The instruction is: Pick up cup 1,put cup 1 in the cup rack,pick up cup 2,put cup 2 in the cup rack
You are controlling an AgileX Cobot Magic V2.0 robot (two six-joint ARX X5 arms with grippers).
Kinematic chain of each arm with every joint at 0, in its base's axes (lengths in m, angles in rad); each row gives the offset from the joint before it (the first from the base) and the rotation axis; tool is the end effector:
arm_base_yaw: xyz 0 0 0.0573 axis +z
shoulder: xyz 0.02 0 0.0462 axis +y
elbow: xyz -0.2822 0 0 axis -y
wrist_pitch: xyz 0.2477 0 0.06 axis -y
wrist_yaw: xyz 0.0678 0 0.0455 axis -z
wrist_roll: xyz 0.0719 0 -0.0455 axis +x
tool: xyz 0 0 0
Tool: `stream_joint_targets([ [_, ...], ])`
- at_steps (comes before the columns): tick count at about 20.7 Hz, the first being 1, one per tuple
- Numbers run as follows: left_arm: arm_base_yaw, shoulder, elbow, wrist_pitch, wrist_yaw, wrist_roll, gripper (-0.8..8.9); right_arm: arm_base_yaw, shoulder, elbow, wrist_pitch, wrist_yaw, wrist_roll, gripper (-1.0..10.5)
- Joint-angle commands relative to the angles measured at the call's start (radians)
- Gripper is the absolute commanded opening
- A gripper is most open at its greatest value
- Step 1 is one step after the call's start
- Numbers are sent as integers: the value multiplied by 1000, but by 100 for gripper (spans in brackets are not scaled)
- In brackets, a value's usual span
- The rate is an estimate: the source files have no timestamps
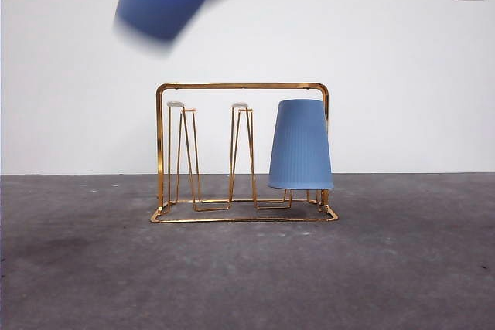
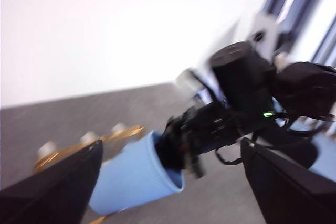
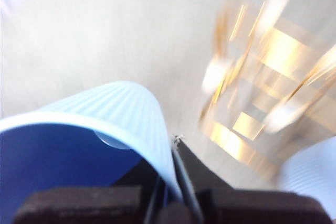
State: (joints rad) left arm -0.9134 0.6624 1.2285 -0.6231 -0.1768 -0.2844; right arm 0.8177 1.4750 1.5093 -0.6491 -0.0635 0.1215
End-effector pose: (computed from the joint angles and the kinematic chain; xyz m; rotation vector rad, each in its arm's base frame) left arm 0.0789 -0.0815 0.4527 -0.2411 0.1541 -0.7237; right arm 0.2378 0.2603 0.3724 -0.1232 0.6395 0.8136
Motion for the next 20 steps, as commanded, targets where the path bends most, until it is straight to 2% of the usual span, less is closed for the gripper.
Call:
stream_joint_targets([
  [1,0,28,-10,114,69,8,439,1,-141,2,13,47,-50,-12],
  [7,0,142,-10,387,283,-28,440,1,-416,2,54,158,-121,-12],
  [12,0,271,-10,615,437,-88,440,1,-584,2,175,165,-220,-12],
  [16,0,372,-10,840,551,-199,440,1,-663,2,243,125,-266,-12],
  [20,0,489,-10,1124,658,-357,441,1,-711,2,291,63,-301,-12],
])
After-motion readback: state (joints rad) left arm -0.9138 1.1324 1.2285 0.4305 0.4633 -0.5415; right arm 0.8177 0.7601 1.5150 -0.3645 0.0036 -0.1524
